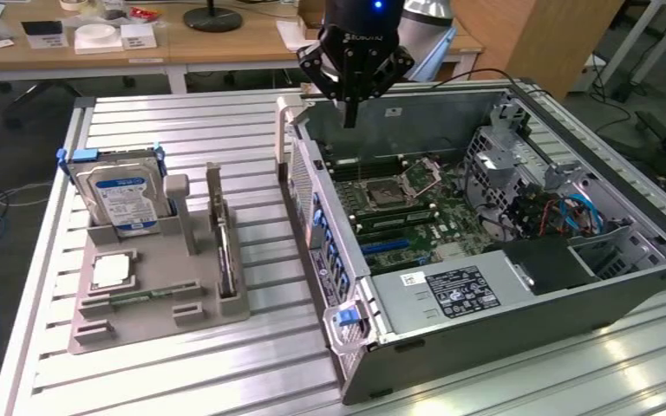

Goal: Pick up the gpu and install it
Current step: 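Reach for the gpu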

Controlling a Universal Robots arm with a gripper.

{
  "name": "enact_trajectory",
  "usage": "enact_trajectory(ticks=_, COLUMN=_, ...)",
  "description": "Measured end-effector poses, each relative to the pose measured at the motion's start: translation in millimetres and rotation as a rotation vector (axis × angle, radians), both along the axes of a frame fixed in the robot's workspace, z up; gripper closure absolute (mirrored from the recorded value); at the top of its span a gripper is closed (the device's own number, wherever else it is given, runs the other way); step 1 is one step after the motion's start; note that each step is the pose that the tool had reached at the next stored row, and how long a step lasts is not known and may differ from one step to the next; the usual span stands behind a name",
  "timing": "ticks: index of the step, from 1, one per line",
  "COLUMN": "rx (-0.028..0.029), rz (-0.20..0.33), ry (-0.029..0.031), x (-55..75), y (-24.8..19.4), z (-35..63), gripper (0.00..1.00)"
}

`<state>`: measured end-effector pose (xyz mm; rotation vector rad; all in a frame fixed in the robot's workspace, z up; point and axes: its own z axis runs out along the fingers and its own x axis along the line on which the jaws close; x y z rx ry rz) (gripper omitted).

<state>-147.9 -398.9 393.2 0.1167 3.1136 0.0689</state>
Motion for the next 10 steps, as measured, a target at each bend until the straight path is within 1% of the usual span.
enact_trajectory(ticks=10, rx=0.0, rz=0.0, ry=0.0001, x=-12.5, y=-0.1, z=-0.1, gripper=0.89)
